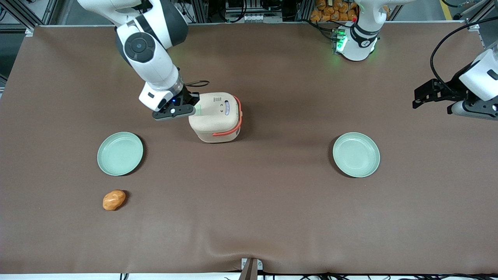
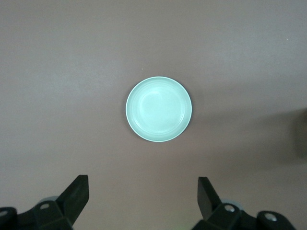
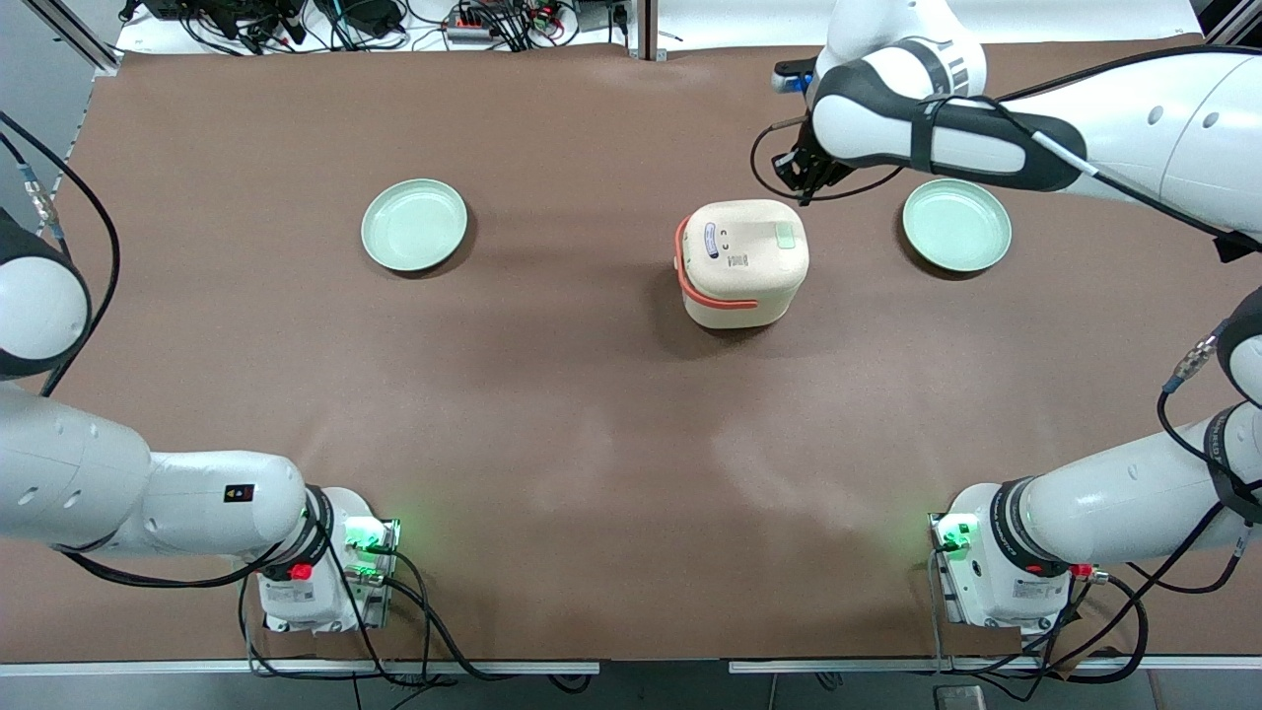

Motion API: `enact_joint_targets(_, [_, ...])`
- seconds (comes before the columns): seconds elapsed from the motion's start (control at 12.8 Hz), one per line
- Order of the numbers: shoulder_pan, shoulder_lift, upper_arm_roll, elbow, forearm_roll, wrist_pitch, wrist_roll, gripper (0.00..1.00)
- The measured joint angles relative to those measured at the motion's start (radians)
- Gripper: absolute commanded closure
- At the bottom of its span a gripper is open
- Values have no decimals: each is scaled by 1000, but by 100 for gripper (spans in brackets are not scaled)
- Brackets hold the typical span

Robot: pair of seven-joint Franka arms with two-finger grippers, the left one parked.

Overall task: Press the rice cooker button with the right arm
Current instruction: 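Lower the right gripper and press the lid release button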

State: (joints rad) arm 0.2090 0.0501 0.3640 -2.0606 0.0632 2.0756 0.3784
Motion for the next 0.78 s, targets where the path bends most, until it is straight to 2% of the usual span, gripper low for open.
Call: enact_joint_targets(0.78, [14, 15, 26, -75, 0, 87, 63, 100])
